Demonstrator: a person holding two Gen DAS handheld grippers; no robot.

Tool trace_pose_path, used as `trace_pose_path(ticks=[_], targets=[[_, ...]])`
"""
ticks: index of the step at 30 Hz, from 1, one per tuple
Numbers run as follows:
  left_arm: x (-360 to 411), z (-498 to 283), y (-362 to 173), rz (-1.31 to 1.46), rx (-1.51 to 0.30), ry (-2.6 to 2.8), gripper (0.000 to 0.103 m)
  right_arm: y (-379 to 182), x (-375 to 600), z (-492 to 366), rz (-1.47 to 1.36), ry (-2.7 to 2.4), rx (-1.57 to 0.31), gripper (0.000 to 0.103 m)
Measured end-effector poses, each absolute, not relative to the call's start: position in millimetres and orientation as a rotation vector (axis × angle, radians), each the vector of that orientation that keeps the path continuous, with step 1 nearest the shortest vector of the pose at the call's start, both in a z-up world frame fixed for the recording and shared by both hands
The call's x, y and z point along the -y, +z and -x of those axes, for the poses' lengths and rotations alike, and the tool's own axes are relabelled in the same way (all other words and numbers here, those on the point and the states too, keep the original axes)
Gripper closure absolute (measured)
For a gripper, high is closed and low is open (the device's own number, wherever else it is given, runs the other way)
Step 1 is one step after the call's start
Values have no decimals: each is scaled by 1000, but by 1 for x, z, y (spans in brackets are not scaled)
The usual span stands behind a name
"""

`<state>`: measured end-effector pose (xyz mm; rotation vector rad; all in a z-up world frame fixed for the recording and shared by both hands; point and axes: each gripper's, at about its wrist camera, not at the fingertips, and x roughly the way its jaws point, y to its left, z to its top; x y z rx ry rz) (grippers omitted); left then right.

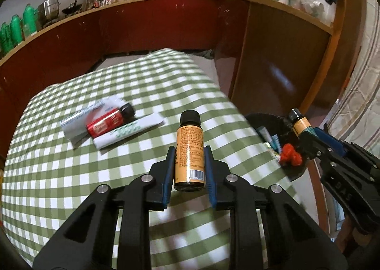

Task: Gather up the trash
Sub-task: 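Carry the orange bottle with the left tool while the right tool carries the green bottle to the bin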

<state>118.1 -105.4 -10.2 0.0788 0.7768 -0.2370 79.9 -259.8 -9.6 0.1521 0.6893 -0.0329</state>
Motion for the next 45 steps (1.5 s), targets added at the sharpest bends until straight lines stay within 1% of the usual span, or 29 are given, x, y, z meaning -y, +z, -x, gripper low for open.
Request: trace_pose_path(ticks=[7, 21, 43, 44, 45], targets=[[134, -123, -2, -75, -759, -282, 80, -4, 285, -79, -149, -93, -667, 78], [187, -135, -1, -114, -746, -334, 80, -2, 314, -79, -149, -152, -643, 78], [250, -180, -17, -189, -761, -302, 80, -14, 341, -105, -150, -143, -634, 78], [253, -183, -19, -187, -771, -304, 78, -15, 343, -108, -154, -142, -635, 78], [255, -187, -20, -180, -779, -302, 71, -16, 345, -111, -158, -141, -641, 78]])
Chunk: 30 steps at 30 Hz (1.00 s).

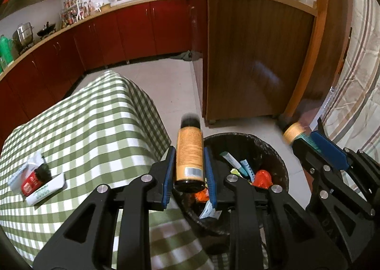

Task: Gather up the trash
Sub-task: 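Carry the orange bottle with the left tool while the right tool carries the green bottle to the bin, then open both tools over the black bin, dropping both bottles, then move both open tools back toward the red-capped tube on the table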

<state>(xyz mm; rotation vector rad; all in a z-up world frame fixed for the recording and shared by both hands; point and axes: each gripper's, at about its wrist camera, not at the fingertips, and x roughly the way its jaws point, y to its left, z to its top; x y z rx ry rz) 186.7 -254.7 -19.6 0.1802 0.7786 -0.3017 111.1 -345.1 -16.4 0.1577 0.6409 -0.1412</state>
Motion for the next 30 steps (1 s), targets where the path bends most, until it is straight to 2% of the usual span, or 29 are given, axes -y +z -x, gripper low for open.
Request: trace_pose_path(ticks=[2, 6, 8, 12, 21, 30], targets=[[256, -190, -20, -170, -780, -298, 62, -18, 348, -113, -160, -149, -642, 74], [255, -193, -23, -171, -795, -293, 61, -18, 350, -112, -162, -164, -640, 71], [251, -193, -21, -159, -796, -290, 60, -17, 347, -111, -155, -169, -637, 65], [231, -186, -16, -142, -790, -279, 53, -14, 337, -106, -145, -163, -645, 63], [161, -160, -8, -109, -796, -220, 51, -7, 294, -94, -161, -101, -662, 60], [57, -129, -2, -87, -803, -90, 51, -3, 219, -101, -149, 19, -688, 58]])
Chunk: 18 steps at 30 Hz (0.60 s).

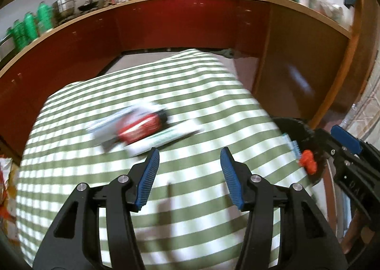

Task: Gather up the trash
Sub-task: 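Move both open tools back toward the red-capped tube on the table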

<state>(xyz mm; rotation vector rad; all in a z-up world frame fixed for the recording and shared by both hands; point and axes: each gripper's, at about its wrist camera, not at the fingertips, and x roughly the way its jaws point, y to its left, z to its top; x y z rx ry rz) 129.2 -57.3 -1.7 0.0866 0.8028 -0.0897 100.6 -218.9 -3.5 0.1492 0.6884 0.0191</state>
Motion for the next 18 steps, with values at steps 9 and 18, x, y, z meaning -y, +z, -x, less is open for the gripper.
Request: trace_pose_path(ticks=[9, 18], targets=[[-29, -108, -1, -70, -804, 40, 51, -3, 142, -116, -84, 132, -715, 58], [-95, -102, -3, -32, -810, 130, 51, -8, 76, -137, -36, 220, -757, 57]])
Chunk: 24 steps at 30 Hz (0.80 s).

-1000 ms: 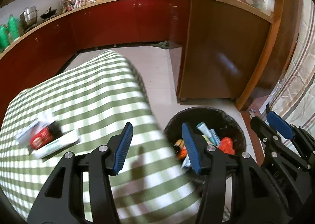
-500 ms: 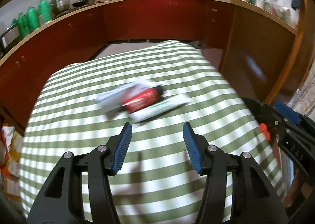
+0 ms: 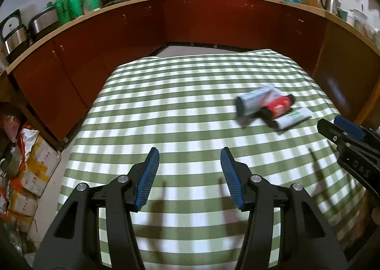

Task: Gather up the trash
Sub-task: 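Move both open tools back toward the red-capped tube on the table, then grasp the white toothpaste tube with the right tool while the left tool grasps the white milk-powder tube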

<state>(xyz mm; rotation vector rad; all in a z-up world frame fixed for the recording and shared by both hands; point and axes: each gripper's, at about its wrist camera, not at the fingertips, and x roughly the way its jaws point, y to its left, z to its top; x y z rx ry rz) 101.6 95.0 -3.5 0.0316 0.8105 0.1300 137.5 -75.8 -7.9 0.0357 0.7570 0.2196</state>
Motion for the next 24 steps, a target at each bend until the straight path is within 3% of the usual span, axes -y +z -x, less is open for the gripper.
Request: trace_pose_path(ticks=[15, 24], targets=[[-125, -107, -14, 21, -831, 134, 51, -18, 30, -165, 51, 205, -854, 51], [-124, -111, -19, 34, -841, 111, 51, -24, 62, -168, 37, 112, -884, 51]])
